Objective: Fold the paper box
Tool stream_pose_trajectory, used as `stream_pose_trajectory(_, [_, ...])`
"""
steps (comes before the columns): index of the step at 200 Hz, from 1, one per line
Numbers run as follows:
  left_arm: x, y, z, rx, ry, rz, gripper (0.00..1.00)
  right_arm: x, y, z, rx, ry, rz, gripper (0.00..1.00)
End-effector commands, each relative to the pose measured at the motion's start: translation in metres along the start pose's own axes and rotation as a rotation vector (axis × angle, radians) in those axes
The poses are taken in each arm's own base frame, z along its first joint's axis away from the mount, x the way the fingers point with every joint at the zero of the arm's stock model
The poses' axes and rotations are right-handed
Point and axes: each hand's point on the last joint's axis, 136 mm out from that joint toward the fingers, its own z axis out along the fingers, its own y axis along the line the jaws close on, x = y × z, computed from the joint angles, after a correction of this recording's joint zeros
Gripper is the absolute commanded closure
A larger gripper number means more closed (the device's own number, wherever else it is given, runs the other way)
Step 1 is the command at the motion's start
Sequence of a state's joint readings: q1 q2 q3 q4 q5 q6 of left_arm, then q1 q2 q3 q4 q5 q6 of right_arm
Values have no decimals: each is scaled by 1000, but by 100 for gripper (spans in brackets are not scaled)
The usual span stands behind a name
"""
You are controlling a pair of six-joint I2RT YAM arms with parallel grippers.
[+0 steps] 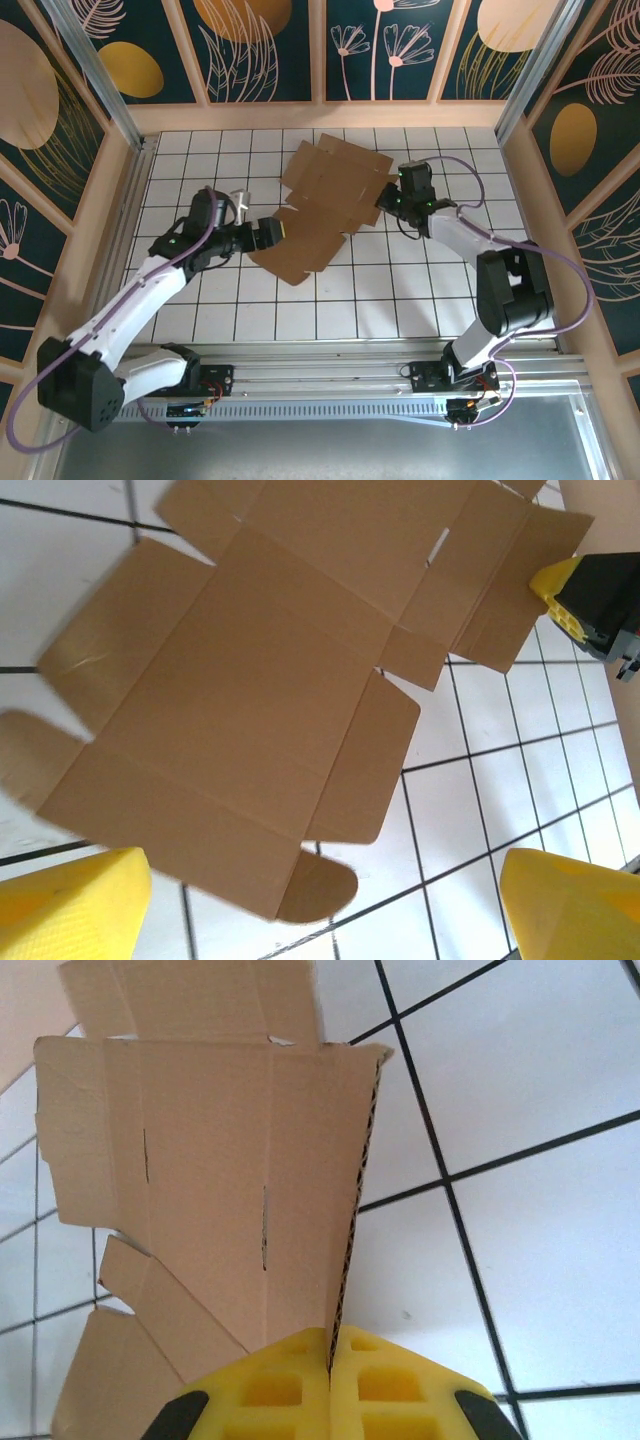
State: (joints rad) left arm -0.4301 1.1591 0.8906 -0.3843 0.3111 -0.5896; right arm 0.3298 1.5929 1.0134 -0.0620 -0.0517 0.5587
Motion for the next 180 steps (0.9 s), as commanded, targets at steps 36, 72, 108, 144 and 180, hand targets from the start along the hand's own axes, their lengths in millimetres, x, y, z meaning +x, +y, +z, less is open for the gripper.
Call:
stream_pose_trajectory(36, [20, -19, 55, 79, 62, -101, 29, -31, -7, -39, 69, -242, -308, 100])
stream_pose_trajectory(72, [45, -22, 82, 60, 124, -108, 35, -30, 0, -54, 81, -370, -463, 100])
stream_pose_trajectory(108, [-16, -47, 66, 10, -32, 129, 28, -16, 13, -61, 57, -484, -657, 100])
stream_pose_trajectory(144, [-93, -110, 52, 34, -198, 740, 14, -9, 16, -54, 62, -478, -781, 100])
stream_pose_trajectory(180, [-125, -128, 86, 24, -106, 1161, 6, -3, 20, -55, 32, -493, -873, 100])
